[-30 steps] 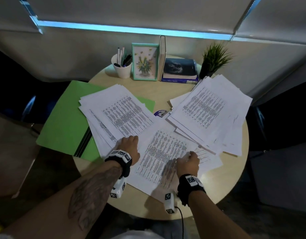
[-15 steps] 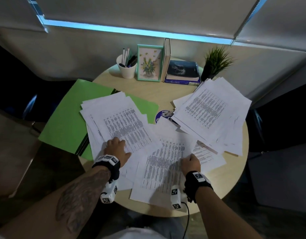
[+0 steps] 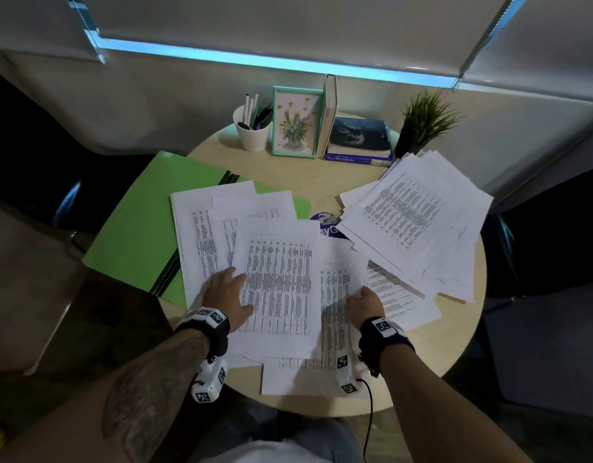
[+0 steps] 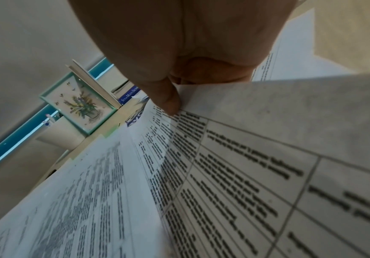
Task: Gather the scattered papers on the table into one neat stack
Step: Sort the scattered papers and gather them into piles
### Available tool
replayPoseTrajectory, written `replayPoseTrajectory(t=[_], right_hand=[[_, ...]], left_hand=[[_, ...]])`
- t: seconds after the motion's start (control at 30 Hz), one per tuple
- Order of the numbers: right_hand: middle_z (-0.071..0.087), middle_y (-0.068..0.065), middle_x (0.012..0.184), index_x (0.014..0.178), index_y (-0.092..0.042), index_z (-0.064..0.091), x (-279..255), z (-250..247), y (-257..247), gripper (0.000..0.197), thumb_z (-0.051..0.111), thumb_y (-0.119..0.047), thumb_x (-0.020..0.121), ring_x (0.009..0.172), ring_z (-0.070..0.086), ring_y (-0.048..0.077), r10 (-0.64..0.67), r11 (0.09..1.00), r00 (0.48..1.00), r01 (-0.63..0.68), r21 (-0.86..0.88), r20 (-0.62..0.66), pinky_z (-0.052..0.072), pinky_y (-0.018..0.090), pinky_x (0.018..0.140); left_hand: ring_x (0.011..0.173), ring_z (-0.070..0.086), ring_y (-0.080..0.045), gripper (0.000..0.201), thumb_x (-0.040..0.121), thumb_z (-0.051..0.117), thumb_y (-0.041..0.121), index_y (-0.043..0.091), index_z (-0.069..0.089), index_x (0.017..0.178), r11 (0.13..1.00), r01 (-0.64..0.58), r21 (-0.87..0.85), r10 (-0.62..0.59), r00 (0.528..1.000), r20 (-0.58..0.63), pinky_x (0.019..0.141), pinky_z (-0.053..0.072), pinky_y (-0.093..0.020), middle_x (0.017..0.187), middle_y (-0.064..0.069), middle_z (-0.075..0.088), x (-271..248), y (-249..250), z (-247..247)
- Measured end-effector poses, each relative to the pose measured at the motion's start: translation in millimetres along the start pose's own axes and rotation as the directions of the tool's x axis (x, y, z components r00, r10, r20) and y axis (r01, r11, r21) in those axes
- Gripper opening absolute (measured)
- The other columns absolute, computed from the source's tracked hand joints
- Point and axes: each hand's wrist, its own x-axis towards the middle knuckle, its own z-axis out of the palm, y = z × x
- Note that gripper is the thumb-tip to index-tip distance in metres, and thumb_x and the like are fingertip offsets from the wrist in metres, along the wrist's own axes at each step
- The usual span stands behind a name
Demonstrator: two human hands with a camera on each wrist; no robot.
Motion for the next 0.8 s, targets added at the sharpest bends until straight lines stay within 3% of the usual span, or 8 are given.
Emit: replayPoseTrajectory(t=[0.1,0.17,0.3,0.4,0.5,0.57,0.63,0.8], right_hand=[[0.06,0.017,0.106,0.106,-0.003,0.057,-2,-2,-3,0.016,0.047,-0.01,0.095,0.102,0.059,0.032,0.005,1.0,1.0,-0.005,0.005,0.005,0.038,0.025,0.077],[0.063,0.017,0.103,0.097,-0.006,0.055,-2,0,-2,0.011,0.048,-0.015,0.095,0.092,0.058,0.03,0.009,0.999,1.0,-0.009,0.038,0.01,0.039,0.027,0.073],[0.061,0.013,0.101,0.109,-0.004,0.055,-6,10,-11,0.026,0.055,-0.022,0.091,0.088,0.058,0.028,0.02,0.994,0.998,-0.026,0.105,0.06,0.044,0.031,0.073],[0.06,0.012,0.104,0.115,-0.004,0.052,-10,18,-18,0.031,0.059,-0.02,0.089,0.09,0.058,0.028,-0.016,0.997,0.994,0.007,0.077,0.111,0.048,0.032,0.074],[0.063,0.014,0.11,0.118,-0.005,0.052,-13,22,-21,0.032,0.06,-0.015,0.088,0.089,0.059,0.028,-0.024,0.995,0.994,0.013,0.098,0.111,0.048,0.031,0.072],[0.064,0.014,0.114,0.122,-0.006,0.053,-13,23,-22,0.036,0.061,-0.013,0.087,0.091,0.06,0.028,-0.03,0.994,0.995,0.02,0.11,0.095,0.052,0.035,0.077],[0.064,0.01,0.115,0.125,-0.007,0.051,-16,26,-23,0.04,0.062,-0.011,0.087,0.091,0.058,0.026,-0.047,0.992,0.992,0.033,0.12,0.116,0.052,0.034,0.08],[0.062,0.011,0.115,0.131,-0.009,0.047,-22,35,-31,0.048,0.065,-0.014,0.086,0.094,0.058,0.025,-0.114,0.985,0.978,0.089,0.145,0.174,0.047,0.032,0.077]], left_hand=[[0.148,0.003,-0.035,0.091,0.081,0.061,0.059,0.018,0.019,0.151,0.965,0.256,-0.061,-0.259,0.964,-0.057,0.121,0.009,-0.047,0.162,-0.009,0.003,5,-9,-8],[0.147,0.005,-0.037,0.097,0.079,0.06,0.065,0.016,0.018,0.151,0.935,0.345,-0.083,-0.343,0.939,0.036,0.12,0.012,-0.048,0.161,-0.01,0.003,10,-12,-10],[0.147,0.006,-0.036,0.089,0.083,0.062,0.054,0.017,0.018,0.151,0.978,0.206,-0.03,-0.202,0.975,0.087,0.119,0.016,-0.046,0.161,-0.008,0.003,9,-3,-2],[0.142,0.022,-0.031,0.074,0.085,0.064,0.041,0.014,0.031,0.146,0.992,0.053,-0.111,-0.054,0.999,-0.004,0.115,0.023,-0.039,0.156,-0.008,0.024,3,12,0],[0.146,0.015,-0.029,0.079,0.086,0.065,0.038,0.014,0.024,0.15,0.968,0.134,-0.211,-0.148,0.988,-0.052,0.119,0.017,-0.039,0.159,-0.008,0.018,2,16,-1],[0.149,0.003,-0.028,0.087,0.087,0.065,0.039,0.016,0.014,0.153,0.915,0.273,-0.296,-0.29,0.957,-0.013,0.121,0.01,-0.041,0.162,-0.008,0.004,6,17,-6],[0.149,0.006,-0.027,0.089,0.086,0.066,0.039,0.013,0.014,0.153,0.854,0.34,-0.394,-0.356,0.934,0.035,0.122,0.009,-0.041,0.162,-0.009,0.007,10,21,-13],[0.131,0.045,-0.036,0.083,0.076,0.076,0.026,0.008,0.033,0.145,0.594,0.385,-0.706,-0.451,0.886,0.104,0.107,0.041,-0.051,0.148,-0.015,0.041,38,12,-11]])
